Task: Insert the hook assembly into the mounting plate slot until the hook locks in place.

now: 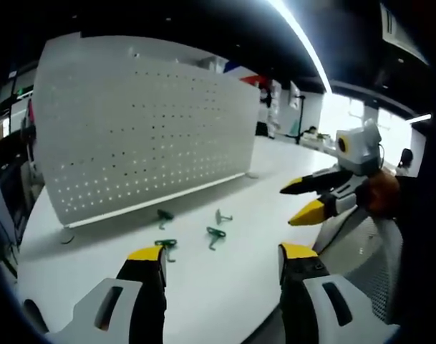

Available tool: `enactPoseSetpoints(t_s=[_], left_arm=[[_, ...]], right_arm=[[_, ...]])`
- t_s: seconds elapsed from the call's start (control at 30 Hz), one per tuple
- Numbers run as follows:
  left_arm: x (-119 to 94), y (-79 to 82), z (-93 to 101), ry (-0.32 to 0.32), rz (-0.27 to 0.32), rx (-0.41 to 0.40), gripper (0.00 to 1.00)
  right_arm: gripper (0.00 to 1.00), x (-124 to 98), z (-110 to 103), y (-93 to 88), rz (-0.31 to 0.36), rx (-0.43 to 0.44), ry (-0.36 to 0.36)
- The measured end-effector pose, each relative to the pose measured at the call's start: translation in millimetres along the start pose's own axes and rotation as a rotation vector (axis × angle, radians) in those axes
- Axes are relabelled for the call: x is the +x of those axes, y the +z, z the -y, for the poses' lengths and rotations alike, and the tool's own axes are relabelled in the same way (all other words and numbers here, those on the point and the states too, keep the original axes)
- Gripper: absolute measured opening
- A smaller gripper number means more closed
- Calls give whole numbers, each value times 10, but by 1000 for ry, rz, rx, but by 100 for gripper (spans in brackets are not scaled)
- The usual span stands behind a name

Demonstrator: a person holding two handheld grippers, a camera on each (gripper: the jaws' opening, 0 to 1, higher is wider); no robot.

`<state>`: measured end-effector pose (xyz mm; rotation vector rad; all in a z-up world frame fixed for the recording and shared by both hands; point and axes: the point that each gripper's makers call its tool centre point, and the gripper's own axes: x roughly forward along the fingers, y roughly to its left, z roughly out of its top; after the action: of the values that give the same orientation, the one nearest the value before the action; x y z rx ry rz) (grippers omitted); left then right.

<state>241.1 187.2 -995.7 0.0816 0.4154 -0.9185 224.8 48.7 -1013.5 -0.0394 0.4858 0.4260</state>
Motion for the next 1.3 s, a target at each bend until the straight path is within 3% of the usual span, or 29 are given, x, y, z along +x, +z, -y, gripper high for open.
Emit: enactPoseSetpoints(t_s=[0.33, 0.67, 1.0, 1.3], left_arm=[[11, 68, -116, 3, -3, 22, 63], [82, 161, -214, -11, -24, 94, 60], [113, 104, -271, -14, -48, 99, 59], [140, 152, -312, -13, -47, 108, 59]], right_arm=[[60, 1, 2, -6, -3, 2, 0], [60, -1, 18, -2, -2, 7, -4], [60, 4, 24, -30, -14, 15, -4], [59, 6, 25, -36, -17, 17, -5]])
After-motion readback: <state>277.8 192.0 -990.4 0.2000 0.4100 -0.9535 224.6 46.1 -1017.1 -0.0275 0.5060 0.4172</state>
